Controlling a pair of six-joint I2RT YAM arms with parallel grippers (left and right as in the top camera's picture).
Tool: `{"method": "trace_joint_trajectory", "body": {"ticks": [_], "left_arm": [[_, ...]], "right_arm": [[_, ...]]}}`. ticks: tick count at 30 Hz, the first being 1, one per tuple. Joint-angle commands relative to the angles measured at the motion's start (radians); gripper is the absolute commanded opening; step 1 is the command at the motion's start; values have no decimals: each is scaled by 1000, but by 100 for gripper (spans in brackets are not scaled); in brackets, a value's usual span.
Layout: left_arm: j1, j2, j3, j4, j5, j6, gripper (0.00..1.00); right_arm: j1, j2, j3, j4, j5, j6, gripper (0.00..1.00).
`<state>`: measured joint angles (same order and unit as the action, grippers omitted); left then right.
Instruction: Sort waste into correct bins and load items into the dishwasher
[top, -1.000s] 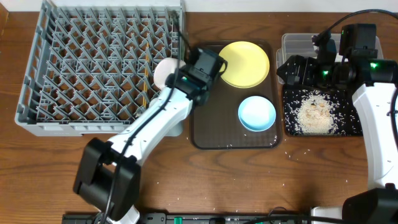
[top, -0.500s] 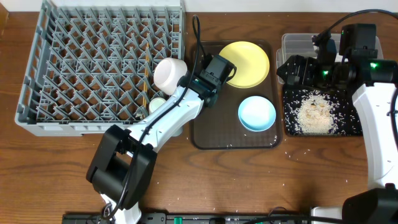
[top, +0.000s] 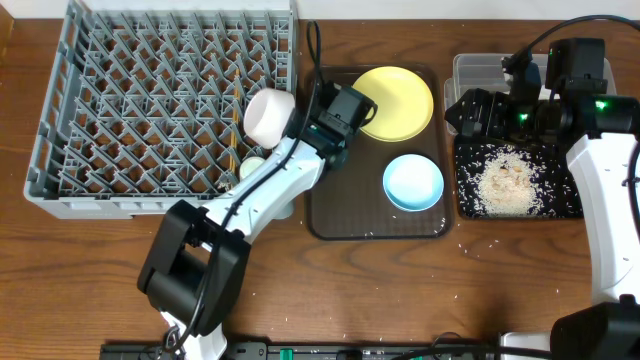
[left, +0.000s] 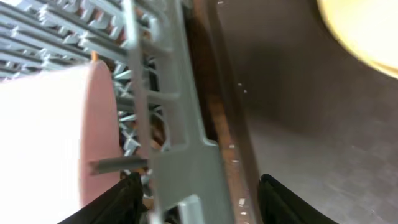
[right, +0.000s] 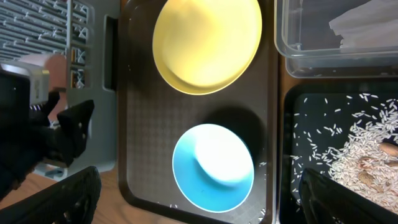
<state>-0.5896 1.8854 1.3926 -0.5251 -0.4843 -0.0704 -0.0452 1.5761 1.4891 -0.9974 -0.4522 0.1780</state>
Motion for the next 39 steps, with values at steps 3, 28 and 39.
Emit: {"method": "trace_joint_trajectory", "body": {"ticks": [3,28,39], "left_arm": [[50,5,14,-3,-52,7,61],[94,-128,14,-12,-63,7,61],[94,-127,14,-78,-25,6,61]], "right_arm": [[14,-18,3,2,-8,-7,99],[14,-18,3,2,-8,-7,99],[14,-18,3,2,-8,-7,99]]}}
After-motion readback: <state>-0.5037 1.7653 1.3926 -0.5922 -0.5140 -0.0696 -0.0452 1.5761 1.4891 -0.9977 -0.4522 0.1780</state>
